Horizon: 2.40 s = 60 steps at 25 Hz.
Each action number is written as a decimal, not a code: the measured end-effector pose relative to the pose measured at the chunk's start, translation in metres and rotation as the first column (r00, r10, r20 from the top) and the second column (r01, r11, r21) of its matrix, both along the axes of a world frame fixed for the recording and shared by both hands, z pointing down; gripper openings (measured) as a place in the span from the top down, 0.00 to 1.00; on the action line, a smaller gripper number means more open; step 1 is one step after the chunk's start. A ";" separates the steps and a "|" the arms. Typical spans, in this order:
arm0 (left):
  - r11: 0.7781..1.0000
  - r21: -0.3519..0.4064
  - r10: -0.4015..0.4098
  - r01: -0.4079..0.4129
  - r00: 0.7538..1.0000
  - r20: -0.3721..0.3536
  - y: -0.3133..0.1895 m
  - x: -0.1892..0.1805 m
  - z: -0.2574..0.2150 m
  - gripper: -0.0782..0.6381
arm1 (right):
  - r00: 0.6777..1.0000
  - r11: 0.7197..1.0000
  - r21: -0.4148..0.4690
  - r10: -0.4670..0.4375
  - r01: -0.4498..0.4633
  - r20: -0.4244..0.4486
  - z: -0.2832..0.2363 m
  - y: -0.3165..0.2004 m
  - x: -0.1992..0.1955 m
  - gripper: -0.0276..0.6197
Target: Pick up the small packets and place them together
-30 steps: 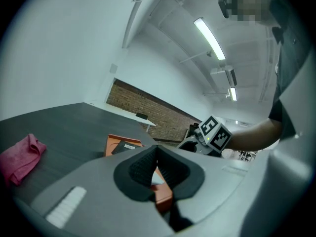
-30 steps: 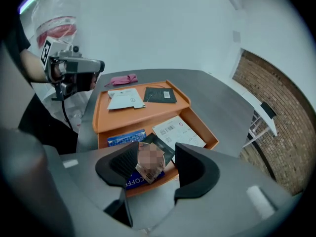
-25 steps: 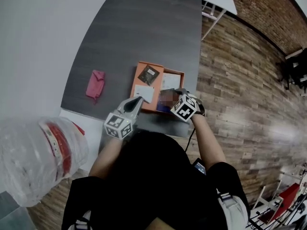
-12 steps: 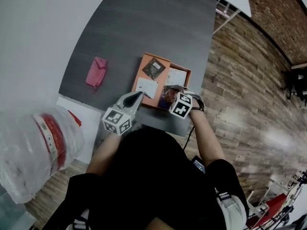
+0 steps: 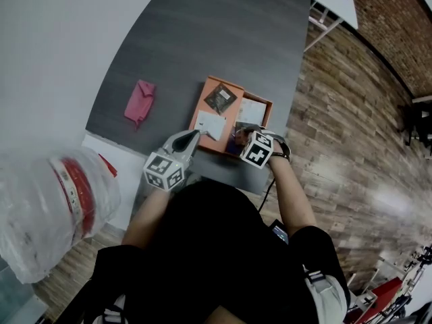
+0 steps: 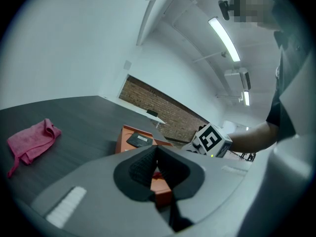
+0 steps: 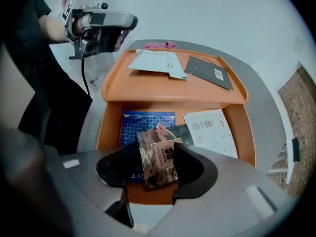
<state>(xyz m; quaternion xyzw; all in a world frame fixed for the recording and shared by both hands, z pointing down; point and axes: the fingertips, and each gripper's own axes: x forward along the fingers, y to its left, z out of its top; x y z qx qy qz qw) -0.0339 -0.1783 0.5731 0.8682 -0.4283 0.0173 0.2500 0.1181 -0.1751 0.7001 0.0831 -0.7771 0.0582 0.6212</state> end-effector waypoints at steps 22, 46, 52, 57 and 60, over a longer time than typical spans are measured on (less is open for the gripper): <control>0.995 0.029 0.093 -0.093 0.996 0.006 -0.001 0.013 -0.011 0.89 | 0.977 0.945 0.275 0.137 -0.179 0.164 -0.061 -0.019 -0.006 0.95; 0.995 0.095 -0.015 0.013 1.000 0.023 -0.012 -0.017 -0.033 0.89 | 0.982 0.817 0.575 -0.080 -0.036 0.174 -0.134 -0.078 -0.077 0.95; 0.993 0.092 -0.079 0.077 0.997 0.019 -0.012 -0.035 -0.032 0.89 | 0.981 0.810 0.586 -0.133 0.027 0.139 -0.129 -0.093 -0.098 0.95; 0.988 0.084 -0.129 0.127 0.992 0.016 -0.011 -0.047 -0.034 0.89 | 0.977 0.814 0.575 -0.179 0.082 0.114 -0.120 -0.099 -0.115 0.95; 0.985 0.080 -0.153 0.151 0.988 0.015 -0.011 -0.054 -0.034 0.89 | 0.974 0.806 0.581 -0.206 0.114 0.095 -0.116 -0.103 -0.122 0.95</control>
